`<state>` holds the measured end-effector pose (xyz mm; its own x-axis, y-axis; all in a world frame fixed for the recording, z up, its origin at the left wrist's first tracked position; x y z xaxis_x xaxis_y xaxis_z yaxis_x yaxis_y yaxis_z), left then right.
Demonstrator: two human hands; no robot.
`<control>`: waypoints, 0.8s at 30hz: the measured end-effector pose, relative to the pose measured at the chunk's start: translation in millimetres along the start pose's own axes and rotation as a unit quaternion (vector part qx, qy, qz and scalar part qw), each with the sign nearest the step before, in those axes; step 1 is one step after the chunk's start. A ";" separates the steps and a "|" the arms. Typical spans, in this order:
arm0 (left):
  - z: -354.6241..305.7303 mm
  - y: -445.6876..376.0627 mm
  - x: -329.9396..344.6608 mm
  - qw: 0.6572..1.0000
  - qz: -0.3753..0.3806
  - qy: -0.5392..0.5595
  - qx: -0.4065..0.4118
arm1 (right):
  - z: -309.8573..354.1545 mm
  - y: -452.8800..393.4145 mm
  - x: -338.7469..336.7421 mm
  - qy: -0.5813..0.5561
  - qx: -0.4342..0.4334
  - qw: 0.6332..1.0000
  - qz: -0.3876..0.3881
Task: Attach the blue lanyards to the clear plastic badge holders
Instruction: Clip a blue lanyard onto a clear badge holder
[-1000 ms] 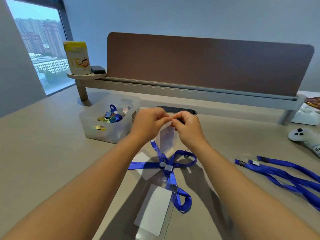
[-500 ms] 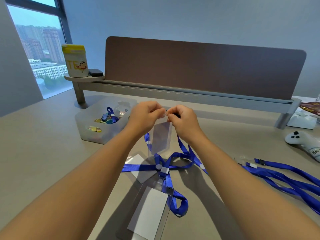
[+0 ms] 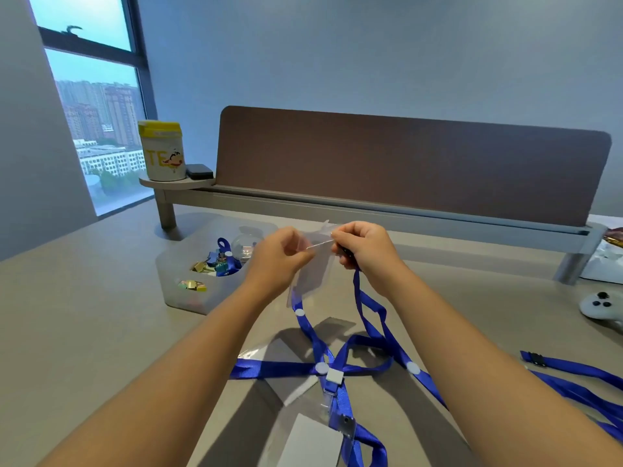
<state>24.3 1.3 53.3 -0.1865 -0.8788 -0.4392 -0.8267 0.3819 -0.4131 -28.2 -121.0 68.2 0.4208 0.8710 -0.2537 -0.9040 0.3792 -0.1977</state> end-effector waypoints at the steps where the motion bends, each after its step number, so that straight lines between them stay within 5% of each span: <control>1: 0.8 -1.6 -3.0 1.000 -0.020 0.003 0.010 | 0.4 -0.3 0.9 0.010 0.000 1.000 0.000; 6: -6.5 -7.3 -8.8 0.993 -0.084 -0.043 0.064 | -1.8 -4.2 1.9 0.069 -0.001 0.997 -0.025; 14: -11.7 -11.0 6.2 0.963 -0.058 -0.225 0.136 | -12.7 -12.0 2.6 0.229 -0.033 0.973 -0.003; 24: 9.3 -22.6 25.0 0.968 -0.040 -0.241 0.059 | -36.4 -18.9 -5.4 0.273 -0.043 0.961 0.004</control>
<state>43.3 -26.6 44.3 0.1687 -0.6818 -0.7118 -0.7566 0.3733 -0.5369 -10.7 -144.3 38.9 0.4131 0.5706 -0.7098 -0.9072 0.3259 -0.2659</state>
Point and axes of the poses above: each hand's wrist, its own y-axis away from the middle knuckle, its own x-axis out of the palm, z = x × y, the point moved 4 cm from there along -y, towards the middle knuckle, and after that the axes turned 1 degree about -z, right-handed, at the moved point
